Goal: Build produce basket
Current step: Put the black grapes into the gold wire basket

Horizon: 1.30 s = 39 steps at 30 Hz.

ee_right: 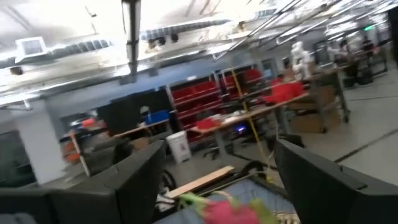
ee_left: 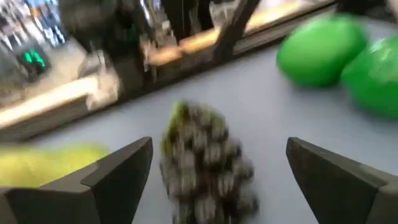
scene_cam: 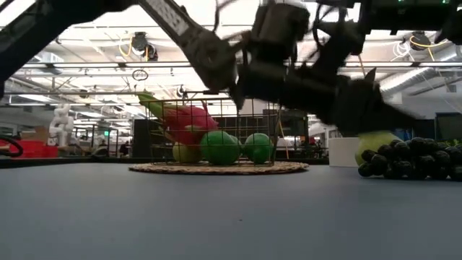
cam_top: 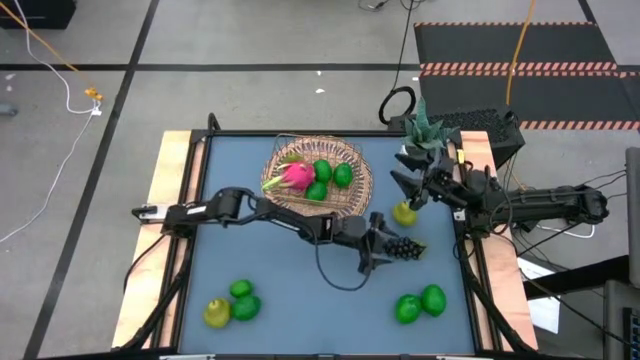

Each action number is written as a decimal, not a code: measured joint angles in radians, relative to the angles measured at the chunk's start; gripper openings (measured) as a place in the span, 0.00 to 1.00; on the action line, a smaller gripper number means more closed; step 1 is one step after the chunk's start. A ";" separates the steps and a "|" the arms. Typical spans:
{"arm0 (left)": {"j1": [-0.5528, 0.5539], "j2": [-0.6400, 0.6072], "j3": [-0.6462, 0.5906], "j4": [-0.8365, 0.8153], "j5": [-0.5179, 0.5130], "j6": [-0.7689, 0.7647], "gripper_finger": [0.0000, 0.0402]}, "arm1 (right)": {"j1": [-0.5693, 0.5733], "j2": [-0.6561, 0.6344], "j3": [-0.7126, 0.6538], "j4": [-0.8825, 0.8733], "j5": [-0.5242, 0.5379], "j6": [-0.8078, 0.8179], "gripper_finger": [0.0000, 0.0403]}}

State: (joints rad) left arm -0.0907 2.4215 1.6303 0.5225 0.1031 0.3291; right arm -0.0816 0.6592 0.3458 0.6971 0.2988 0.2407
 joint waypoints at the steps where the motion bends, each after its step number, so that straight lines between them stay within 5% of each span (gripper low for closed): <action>1: 0.005 0.013 0.010 -0.005 0.000 -0.012 0.91 | 0.000 0.000 0.000 -0.001 -0.023 0.001 0.74; 11: -0.005 0.094 0.112 -0.111 -0.028 0.012 0.59 | 0.007 -0.012 0.000 0.009 -0.094 -0.001 0.74; 23: -0.019 0.088 0.113 -0.113 -0.097 -0.026 0.05 | 0.007 -0.033 0.000 0.009 -0.093 -0.006 0.74; 39: -0.064 -0.170 0.110 -0.405 -0.112 -0.047 0.03 | 0.007 -0.076 0.000 0.001 -0.094 -0.034 0.74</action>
State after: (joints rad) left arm -0.1543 2.2511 1.7405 0.1176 -0.0090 0.2821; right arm -0.0746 0.5836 0.3454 0.6982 0.2047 0.2064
